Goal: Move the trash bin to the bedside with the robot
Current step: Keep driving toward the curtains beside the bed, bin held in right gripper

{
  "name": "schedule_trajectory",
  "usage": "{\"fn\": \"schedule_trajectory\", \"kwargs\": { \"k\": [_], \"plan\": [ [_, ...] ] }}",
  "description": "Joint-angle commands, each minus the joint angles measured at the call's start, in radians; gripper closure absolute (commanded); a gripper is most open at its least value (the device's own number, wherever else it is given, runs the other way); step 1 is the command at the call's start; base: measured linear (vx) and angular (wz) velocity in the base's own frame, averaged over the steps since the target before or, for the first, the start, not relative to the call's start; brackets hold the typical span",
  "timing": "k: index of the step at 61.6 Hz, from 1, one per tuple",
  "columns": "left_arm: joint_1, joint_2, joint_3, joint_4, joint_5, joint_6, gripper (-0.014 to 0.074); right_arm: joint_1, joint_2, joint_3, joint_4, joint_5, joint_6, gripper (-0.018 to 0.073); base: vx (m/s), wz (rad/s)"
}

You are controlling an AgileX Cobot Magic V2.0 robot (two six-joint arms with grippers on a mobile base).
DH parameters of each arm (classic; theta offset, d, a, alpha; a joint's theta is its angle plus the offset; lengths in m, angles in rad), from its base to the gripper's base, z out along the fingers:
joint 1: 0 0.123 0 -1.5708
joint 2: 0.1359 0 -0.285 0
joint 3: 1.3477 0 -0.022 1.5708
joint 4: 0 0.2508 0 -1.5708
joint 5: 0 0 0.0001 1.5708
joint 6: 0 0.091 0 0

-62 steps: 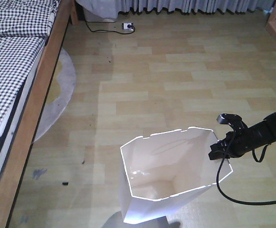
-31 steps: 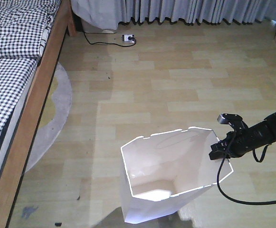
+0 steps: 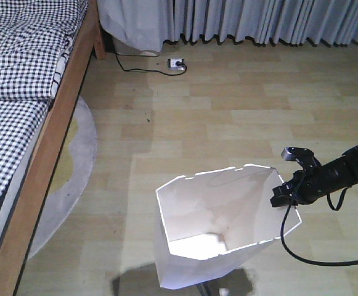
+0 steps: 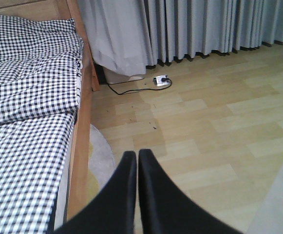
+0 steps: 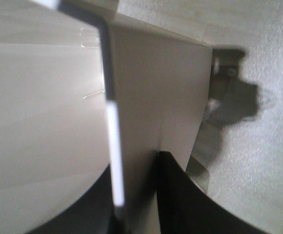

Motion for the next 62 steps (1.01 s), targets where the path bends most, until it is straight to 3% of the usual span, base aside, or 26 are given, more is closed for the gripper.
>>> {"fn": "schedule_trajectory", "kwargs": {
  "k": [1,62],
  "plan": [
    [0.0,-0.02,0.018,0.0,-0.069,-0.005,0.0603,-0.005,-0.081,-0.015,0.076,0.185,0.009,0.0562,0.35,0.06],
    [0.0,-0.02,0.018,0.0,-0.069,-0.005,0.0603,-0.005,-0.081,-0.015,0.076,0.185,0.009,0.0562,0.35,-0.01]
  ]
}}
